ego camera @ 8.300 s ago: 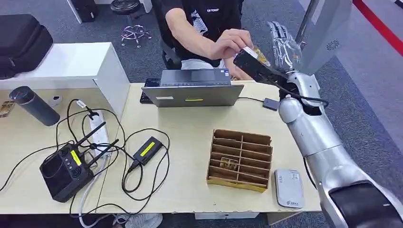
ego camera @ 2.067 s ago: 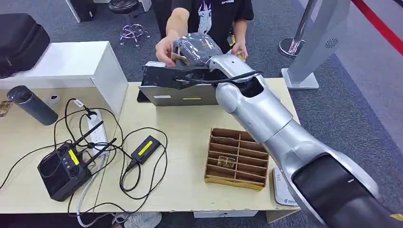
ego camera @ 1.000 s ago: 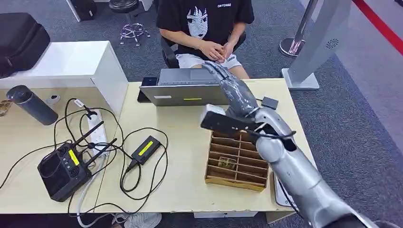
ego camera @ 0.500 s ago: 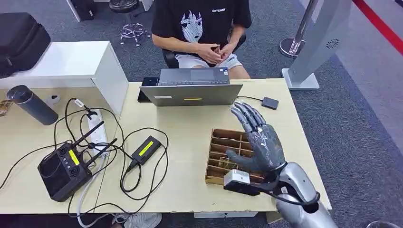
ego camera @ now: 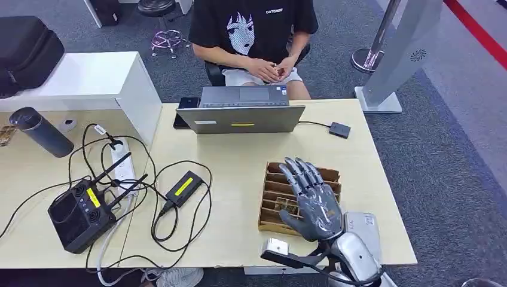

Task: Pass the card to the sensor for recognition and then transmit it.

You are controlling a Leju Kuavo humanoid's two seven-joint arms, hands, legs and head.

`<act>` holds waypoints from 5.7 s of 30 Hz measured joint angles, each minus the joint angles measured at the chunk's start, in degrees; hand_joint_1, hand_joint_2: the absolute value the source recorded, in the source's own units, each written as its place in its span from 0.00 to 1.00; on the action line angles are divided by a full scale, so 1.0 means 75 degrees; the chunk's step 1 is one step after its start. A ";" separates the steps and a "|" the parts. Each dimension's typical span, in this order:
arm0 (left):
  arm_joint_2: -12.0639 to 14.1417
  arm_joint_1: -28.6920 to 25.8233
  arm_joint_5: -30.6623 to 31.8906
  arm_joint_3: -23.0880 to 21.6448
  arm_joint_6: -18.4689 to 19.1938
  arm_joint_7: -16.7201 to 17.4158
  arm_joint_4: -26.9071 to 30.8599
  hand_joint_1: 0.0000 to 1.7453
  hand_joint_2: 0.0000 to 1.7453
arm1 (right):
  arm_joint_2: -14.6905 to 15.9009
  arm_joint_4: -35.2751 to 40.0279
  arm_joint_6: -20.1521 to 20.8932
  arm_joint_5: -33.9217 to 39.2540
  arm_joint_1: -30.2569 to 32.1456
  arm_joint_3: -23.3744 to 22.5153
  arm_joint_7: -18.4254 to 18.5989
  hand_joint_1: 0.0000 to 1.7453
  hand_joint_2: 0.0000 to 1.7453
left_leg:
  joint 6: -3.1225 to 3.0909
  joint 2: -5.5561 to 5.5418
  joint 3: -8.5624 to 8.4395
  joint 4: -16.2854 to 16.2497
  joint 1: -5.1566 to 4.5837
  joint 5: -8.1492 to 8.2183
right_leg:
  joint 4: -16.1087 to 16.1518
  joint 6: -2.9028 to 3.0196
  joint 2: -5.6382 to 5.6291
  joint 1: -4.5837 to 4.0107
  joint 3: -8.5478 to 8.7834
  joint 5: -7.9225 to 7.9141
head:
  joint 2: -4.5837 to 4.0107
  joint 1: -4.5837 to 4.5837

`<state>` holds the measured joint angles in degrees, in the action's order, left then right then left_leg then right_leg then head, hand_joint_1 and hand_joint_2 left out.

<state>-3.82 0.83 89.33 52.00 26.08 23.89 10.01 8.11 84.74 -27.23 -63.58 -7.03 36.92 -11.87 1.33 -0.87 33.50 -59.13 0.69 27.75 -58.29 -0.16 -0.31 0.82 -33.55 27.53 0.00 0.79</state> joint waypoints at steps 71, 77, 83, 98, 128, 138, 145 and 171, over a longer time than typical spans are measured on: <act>0.0070 0.0050 -0.0017 -0.0387 0.0321 0.0216 0.0009 0.00 1.00 | -0.0708 -0.2675 0.0079 -0.0548 -0.2063 -0.0292 0.1305 0.97 1.00 | 0.0000 0.0001 -0.0002 -0.0002 -0.0005 -0.0004 | 0.0001 0.0005 -0.0003 0.0005 -0.0004 -0.0005 | 0.0000 -0.0003; 0.0070 0.0050 -0.0018 -0.0385 0.0321 0.0213 0.0009 0.00 1.00 | -0.0676 -0.2617 0.0064 -0.0475 -0.2010 -0.0338 0.1267 0.97 1.00 | 0.0000 0.0001 -0.0002 -0.0003 -0.0005 -0.0005 | 0.0001 0.0005 -0.0003 0.0005 -0.0003 -0.0005 | 0.0000 -0.0003; 0.0070 0.0050 -0.0017 -0.0385 0.0321 0.0213 0.0009 0.00 1.00 | -0.0644 -0.2617 0.0056 -0.0388 -0.1927 -0.0405 0.1192 0.39 1.00 | -0.0001 0.0001 -0.0002 -0.0003 -0.0006 -0.0004 | 0.0002 0.0005 -0.0003 0.0006 -0.0003 -0.0005 | 0.0000 -0.0003; 0.0064 0.0043 -0.0017 -0.0385 0.0289 0.0166 0.0009 0.00 1.00 | -0.0612 -0.2348 -0.0353 -0.0154 -0.1712 -0.0709 0.1052 0.00 1.00 | -0.0001 0.0001 -0.0002 -0.0003 -0.0006 -0.0004 | 0.0001 0.0005 -0.0003 0.0006 -0.0003 -0.0005 | 0.0000 -0.0003; 0.0035 -0.0052 -0.0082 -0.0347 -0.0006 -0.0222 0.0009 0.00 1.00 | -0.0647 -0.0232 -0.0556 0.2850 -0.0366 -0.1624 -0.1055 0.00 1.00 | -0.0004 -0.0004 0.0000 -0.0003 -0.0008 0.0004 | 0.0003 -0.0008 -0.0002 0.0009 -0.0004 0.0006 | 0.0000 -0.0003; 0.0017 -0.0097 -0.0198 -0.0280 -0.0085 -0.0289 0.0009 0.00 1.00 | -0.0647 0.1455 -0.0962 0.3477 0.0513 -0.2186 -0.1632 0.00 1.00 | -0.0005 -0.0004 0.0000 -0.0003 -0.0010 0.0004 | 0.0004 -0.0011 -0.0001 0.0012 -0.0002 0.0007 | 0.0000 -0.0003; 0.0015 -0.0096 -0.0192 -0.0224 -0.0047 -0.0288 0.0009 0.00 1.00 | -0.0647 0.1764 -0.1008 0.3503 0.0760 -0.2393 -0.1743 0.00 1.00 | -0.0005 -0.0003 -0.0001 -0.0002 -0.0010 0.0004 | 0.0003 -0.0010 -0.0002 0.0012 -0.0002 0.0007 | 0.0000 -0.0003; 0.0032 -0.0077 -0.0009 -0.0218 -0.0015 -0.0423 0.0009 0.00 1.00 | -0.0690 0.1251 -0.0793 0.2390 0.0653 -0.2160 -0.1408 0.00 1.00 | -0.0005 -0.0004 0.0001 -0.0002 -0.0009 0.0004 | 0.0002 -0.0011 -0.0001 0.0012 0.0000 0.0007 | 0.0000 -0.0003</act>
<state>-3.58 0.25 89.26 50.36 25.97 20.72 10.08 2.93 94.12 -33.18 -45.66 -2.14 20.72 -22.43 1.29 -0.90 33.50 -59.14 0.62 27.77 -58.27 -0.24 -0.32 0.91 -33.55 27.58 0.00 0.76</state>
